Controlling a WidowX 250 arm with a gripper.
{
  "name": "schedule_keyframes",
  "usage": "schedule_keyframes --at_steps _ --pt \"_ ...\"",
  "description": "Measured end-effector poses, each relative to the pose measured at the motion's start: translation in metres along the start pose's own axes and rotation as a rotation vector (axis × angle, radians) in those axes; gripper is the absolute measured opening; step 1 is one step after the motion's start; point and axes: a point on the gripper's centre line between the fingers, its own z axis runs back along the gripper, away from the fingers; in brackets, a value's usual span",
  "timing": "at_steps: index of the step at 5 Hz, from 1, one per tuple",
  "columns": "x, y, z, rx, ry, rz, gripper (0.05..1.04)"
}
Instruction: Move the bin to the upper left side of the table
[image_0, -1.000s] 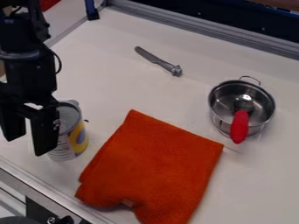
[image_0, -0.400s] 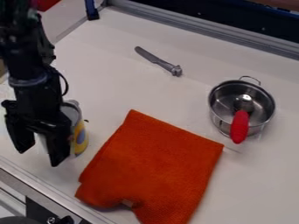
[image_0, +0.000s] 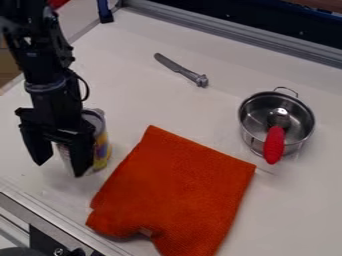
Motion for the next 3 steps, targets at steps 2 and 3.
schedule_keyframes --at_steps 2,3 --pt "0.038 -0.008 0.004 -0.005 -0.118 -0.073 0.999" --pt "0.062 -0.01 0.007 -0.007 -0.123 -0.033 0.999"
